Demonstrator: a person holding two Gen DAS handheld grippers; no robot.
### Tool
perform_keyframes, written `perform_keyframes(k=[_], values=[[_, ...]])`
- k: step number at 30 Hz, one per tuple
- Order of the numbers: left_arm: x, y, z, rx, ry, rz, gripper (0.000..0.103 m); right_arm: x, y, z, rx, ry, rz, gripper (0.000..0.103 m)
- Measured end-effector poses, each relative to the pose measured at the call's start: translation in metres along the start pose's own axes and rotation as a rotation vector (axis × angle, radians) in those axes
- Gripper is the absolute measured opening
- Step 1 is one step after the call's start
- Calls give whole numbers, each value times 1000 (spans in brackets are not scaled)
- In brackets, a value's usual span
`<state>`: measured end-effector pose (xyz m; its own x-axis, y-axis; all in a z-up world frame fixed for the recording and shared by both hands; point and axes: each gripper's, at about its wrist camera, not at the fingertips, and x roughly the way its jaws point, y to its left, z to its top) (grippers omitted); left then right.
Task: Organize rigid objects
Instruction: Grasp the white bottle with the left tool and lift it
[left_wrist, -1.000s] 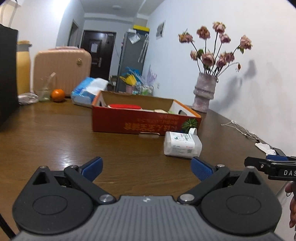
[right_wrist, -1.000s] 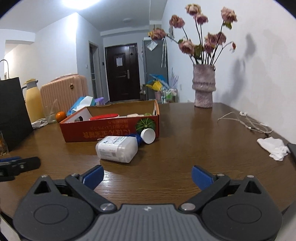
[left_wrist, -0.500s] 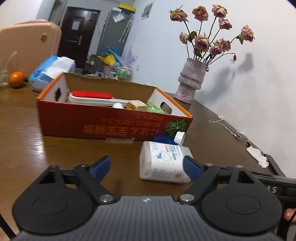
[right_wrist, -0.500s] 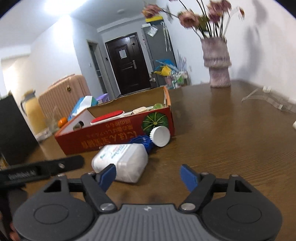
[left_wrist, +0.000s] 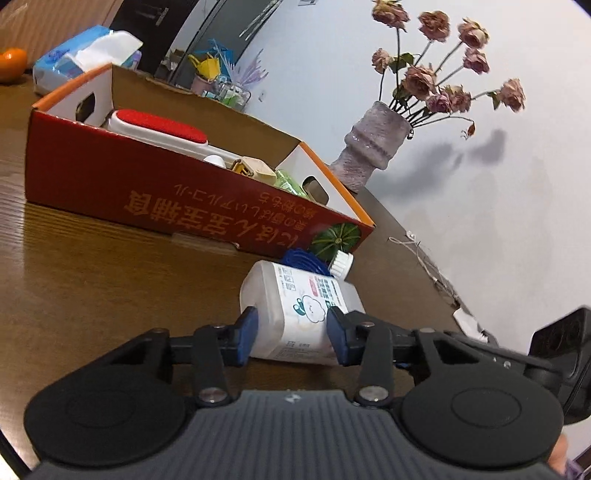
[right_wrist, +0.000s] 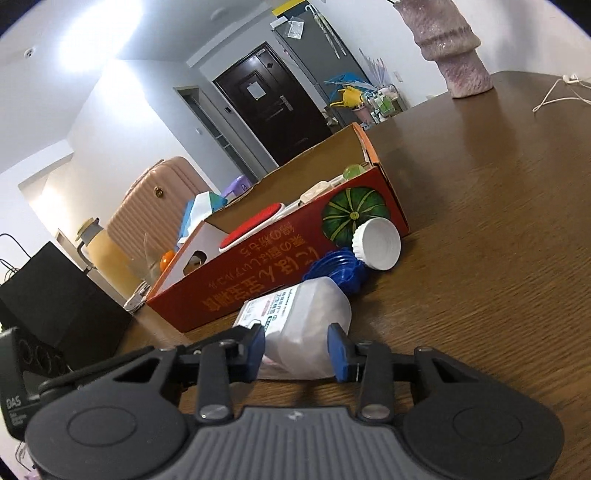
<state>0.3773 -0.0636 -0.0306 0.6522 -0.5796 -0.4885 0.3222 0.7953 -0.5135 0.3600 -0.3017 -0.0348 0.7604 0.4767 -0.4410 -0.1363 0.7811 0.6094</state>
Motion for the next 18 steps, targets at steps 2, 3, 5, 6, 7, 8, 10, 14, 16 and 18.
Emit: perform_keyframes(k=[2, 3, 5, 6, 7, 8, 10, 14, 16, 18], values=[[-8, -5, -8, 8, -7, 14, 41, -5, 7, -3, -28, 7, -19, 35], [-13, -7, -13, 5, -8, 19, 41, -9, 10, -6, -43, 10, -24, 35], [-25, -9, -22, -9, -8, 20, 39, -18, 14, -15, -60, 18, -22, 35], [-31, -10, -27, -20, -5, 19, 39, -23, 14, -18, -56, 20, -19, 35], [-36, -11, -31, -33, -3, 18, 38, -29, 15, -23, -55, 24, -17, 35], [-42, -13, -35, -43, 0, 20, 37, -35, 17, -27, -57, 29, -15, 35], [-54, -19, -44, -43, 6, 26, 37, -47, 22, -35, -59, 33, -17, 33], [-81, -33, -54, -25, -16, 16, 37, -73, 34, -45, -84, 9, -14, 31], [-95, -41, -57, -11, -38, 10, 37, -89, 41, -48, -94, -14, -1, 31], [-110, -51, -59, 8, -63, 5, 37, -102, 49, -51, -109, -38, 9, 31]])
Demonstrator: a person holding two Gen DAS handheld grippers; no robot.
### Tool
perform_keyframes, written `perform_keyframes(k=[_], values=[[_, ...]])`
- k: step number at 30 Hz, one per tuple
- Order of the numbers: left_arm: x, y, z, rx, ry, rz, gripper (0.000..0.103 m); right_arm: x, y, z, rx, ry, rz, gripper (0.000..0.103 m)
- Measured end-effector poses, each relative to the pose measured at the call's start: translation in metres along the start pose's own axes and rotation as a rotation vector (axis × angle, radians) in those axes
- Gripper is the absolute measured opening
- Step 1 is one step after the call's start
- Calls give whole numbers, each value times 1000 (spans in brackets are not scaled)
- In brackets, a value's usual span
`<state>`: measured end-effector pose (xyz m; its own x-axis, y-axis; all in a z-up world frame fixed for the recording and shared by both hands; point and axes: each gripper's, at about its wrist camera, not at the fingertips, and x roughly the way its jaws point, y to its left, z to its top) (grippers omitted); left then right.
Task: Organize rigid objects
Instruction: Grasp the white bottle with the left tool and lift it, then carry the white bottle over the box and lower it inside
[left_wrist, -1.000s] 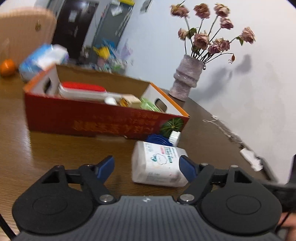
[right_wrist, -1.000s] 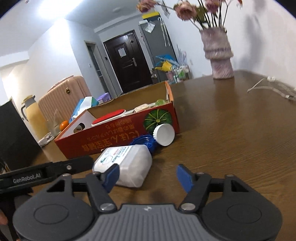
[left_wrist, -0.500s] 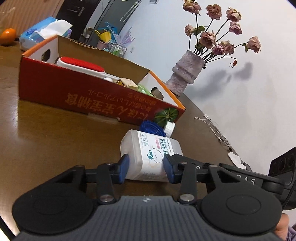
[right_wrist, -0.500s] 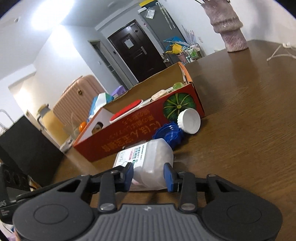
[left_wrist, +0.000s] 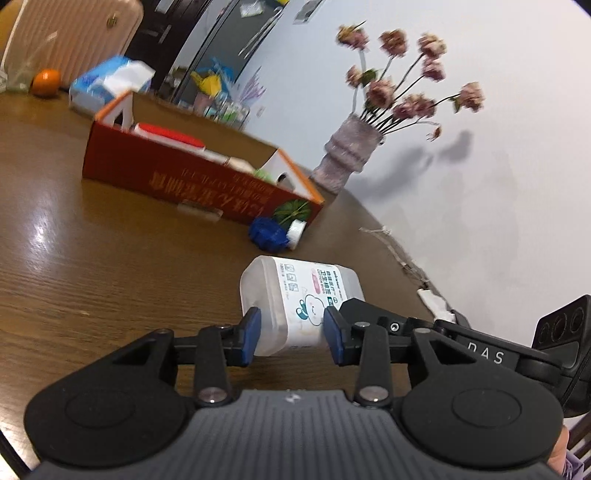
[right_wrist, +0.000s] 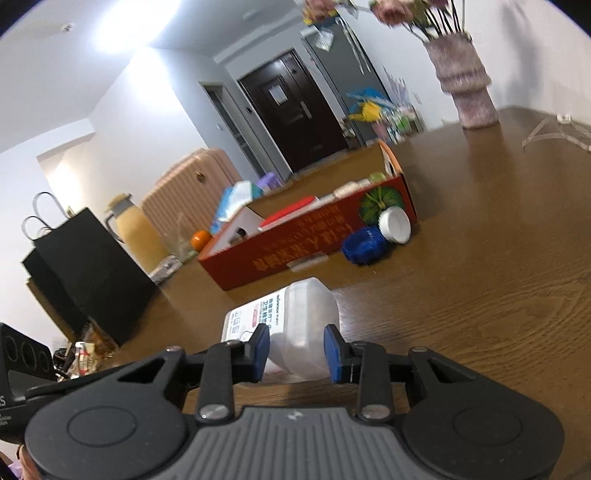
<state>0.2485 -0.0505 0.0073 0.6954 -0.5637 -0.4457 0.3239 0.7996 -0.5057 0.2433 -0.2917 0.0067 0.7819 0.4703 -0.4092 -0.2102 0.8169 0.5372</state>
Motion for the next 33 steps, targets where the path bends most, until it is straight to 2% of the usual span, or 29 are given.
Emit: perform_keyframes(k=[9, 16, 20, 27, 33], values=[[-36, -23, -6, 37, -59, -16, 37, -43, 21, -7, -34, -65, 25, 31], [-31, -29, 18, 50, -97, -33, 37, -43, 27, 15, -68, -110, 30, 31], [-18, -28, 45, 57, -124, -40, 37, -33, 29, 36, -100, -129, 34, 31], [35, -28, 113, 120, -160, -21, 37, 12, 12, 99, -88, -144, 54, 31], [95, -16, 167, 113, -131, -15, 37, 64, -8, 151, -60, -136, 46, 31]])
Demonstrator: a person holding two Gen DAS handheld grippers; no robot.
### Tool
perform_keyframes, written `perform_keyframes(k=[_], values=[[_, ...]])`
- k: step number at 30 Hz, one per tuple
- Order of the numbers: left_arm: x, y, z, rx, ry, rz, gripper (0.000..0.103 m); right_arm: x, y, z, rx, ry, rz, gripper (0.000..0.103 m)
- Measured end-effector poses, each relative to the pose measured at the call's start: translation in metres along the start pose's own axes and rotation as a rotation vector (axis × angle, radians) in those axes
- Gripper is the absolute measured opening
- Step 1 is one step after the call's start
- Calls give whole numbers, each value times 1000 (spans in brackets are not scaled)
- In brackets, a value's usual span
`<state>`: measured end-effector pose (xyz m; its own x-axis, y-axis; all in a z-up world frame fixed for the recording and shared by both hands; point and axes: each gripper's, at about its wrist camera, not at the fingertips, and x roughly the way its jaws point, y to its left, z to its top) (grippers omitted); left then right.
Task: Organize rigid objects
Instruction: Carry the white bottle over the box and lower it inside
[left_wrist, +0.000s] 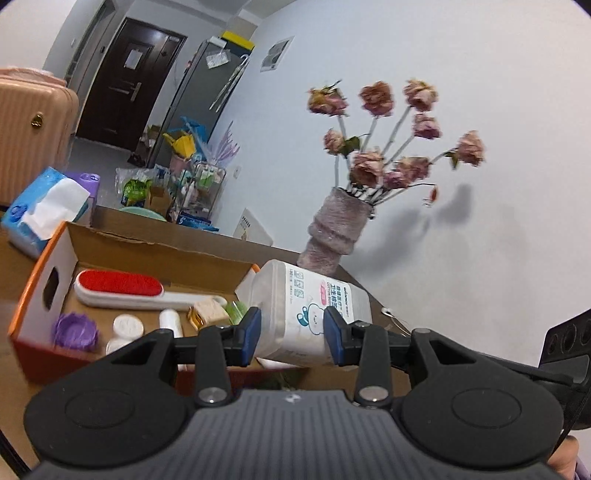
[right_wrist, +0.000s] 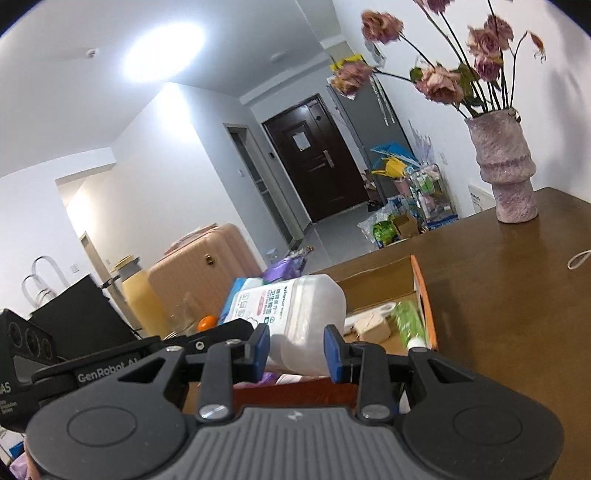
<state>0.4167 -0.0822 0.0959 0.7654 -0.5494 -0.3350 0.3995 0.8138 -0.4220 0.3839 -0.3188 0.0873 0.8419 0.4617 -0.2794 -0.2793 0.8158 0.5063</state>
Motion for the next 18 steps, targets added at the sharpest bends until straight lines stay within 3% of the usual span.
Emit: perform_keyframes(k=[5, 11, 18], values=[[52, 33, 8, -57, 68, 46, 37, 55, -26, 15, 37, 77, -6, 31], [95, 66, -5, -99, 162, 92, 37, 113, -52, 10, 34, 178, -53, 31], [122, 85, -24, -140, 249, 114, 36, 140, -61, -4, -35, 233, -120, 28]])
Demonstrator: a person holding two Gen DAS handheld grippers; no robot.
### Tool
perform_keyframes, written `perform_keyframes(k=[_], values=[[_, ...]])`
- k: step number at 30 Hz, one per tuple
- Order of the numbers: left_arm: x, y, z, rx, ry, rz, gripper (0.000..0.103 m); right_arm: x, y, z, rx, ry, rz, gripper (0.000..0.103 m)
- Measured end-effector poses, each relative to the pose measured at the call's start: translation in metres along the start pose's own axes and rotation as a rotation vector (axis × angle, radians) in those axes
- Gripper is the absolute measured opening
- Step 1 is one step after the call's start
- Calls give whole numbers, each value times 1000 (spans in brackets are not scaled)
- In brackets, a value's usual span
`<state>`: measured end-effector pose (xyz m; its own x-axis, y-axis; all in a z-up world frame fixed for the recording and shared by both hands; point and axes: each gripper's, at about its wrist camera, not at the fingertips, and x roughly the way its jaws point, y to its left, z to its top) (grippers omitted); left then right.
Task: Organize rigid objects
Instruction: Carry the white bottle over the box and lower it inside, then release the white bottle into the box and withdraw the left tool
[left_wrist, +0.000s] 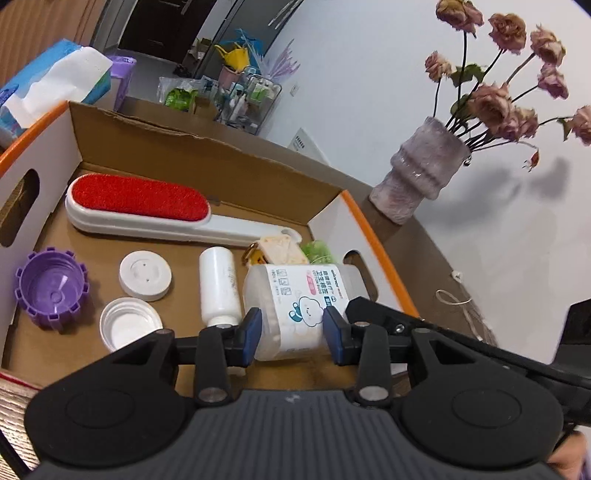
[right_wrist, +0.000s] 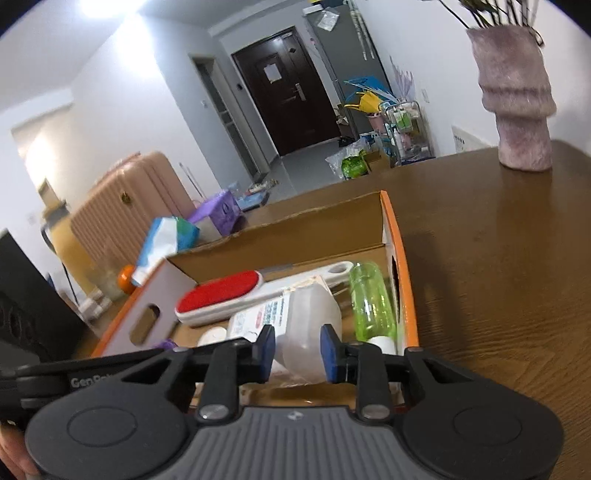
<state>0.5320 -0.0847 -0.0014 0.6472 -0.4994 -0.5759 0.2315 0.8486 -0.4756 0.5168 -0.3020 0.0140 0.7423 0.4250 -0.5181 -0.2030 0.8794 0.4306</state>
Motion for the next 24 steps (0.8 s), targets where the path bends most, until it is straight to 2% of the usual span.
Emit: perform_keyframes(k=[8, 12, 18, 21, 24], values=[[-14, -5, -2, -11, -18, 3, 37, -5, 4, 0, -24, 19, -24, 30], [-34, -12, -4, 23, -35, 10, 37, -20, 7, 1, -24, -3, -8, 30], [-82, -30, -1, 66, -97, 18, 37, -62, 22, 7, -45, -62, -6, 30], [-109, -39, -2, 89, -135, 38, 44, -88, 34, 8, -74, -92, -9, 31], [-137, -48, -8, 130, -169, 84, 47, -116, 46, 6, -126, -126, -25, 43]])
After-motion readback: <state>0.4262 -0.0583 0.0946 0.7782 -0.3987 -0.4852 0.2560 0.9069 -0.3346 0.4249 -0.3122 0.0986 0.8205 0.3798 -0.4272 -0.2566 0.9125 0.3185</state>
